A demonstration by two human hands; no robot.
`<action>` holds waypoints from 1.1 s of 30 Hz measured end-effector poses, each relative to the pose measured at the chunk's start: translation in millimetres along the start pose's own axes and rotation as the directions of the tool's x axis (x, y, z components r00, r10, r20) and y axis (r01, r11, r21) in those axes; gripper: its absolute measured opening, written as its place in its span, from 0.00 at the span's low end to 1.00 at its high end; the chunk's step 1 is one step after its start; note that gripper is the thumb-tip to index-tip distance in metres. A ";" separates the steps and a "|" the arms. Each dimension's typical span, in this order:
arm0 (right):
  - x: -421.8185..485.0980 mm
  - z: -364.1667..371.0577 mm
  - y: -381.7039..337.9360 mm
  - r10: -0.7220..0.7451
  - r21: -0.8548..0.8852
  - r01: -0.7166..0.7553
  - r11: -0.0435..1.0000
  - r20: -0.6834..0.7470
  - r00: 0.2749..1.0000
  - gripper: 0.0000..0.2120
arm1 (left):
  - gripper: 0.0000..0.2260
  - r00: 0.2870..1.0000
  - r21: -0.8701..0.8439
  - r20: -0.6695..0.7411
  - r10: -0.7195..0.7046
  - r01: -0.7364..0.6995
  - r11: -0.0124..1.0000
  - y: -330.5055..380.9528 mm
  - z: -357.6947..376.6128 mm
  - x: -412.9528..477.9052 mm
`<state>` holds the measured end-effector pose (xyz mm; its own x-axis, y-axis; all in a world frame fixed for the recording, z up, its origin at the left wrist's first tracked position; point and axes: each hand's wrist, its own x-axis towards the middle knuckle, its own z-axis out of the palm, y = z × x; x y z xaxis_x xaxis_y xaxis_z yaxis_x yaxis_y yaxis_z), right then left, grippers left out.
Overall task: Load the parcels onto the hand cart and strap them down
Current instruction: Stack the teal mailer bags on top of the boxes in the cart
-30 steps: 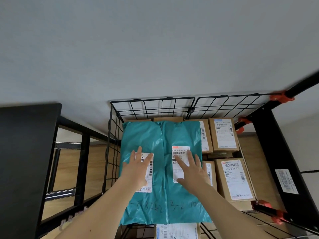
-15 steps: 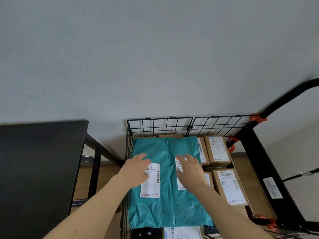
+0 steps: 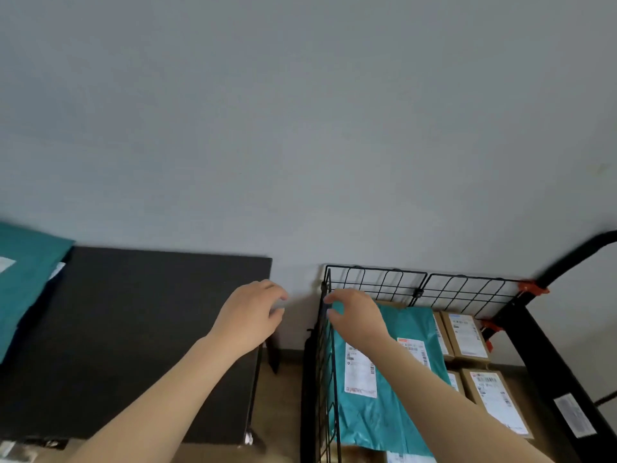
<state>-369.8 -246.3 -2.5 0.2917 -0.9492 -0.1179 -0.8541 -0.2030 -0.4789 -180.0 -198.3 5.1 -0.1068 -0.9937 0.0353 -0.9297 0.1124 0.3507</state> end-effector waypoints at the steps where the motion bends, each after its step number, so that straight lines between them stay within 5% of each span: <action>1: -3.0 2.0 -15.6 -0.008 0.006 0.008 1.000 -0.007 1.000 0.15 | 0.14 1.000 -0.002 -0.019 -0.017 0.017 1.000 -10.6 -9.5 -10.0; 14: -33.6 84.8 -198.3 -0.167 0.122 0.155 0.980 0.089 0.982 0.12 | 0.13 0.945 -0.072 -0.158 -0.288 0.279 0.957 -156.8 -87.0 -165.3; 25: 2.8 180.2 -344.3 -0.363 0.115 0.345 0.932 0.326 0.873 0.13 | 0.13 0.795 -0.167 -0.150 -0.588 0.566 0.807 -296.3 -115.1 -249.6; 33: 94.9 240.5 -426.0 -0.311 0.165 0.264 0.950 0.444 0.841 0.13 | 0.13 0.705 -0.141 -0.150 -0.693 0.679 0.721 -409.0 -148.9 -232.4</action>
<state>125.4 -192.2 -18.9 0.7017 -0.6282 -0.3363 -0.6634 -0.4037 -0.6300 277.5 -14.0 -7.2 0.6221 -0.7790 -0.0782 -0.6927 -0.5942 0.4088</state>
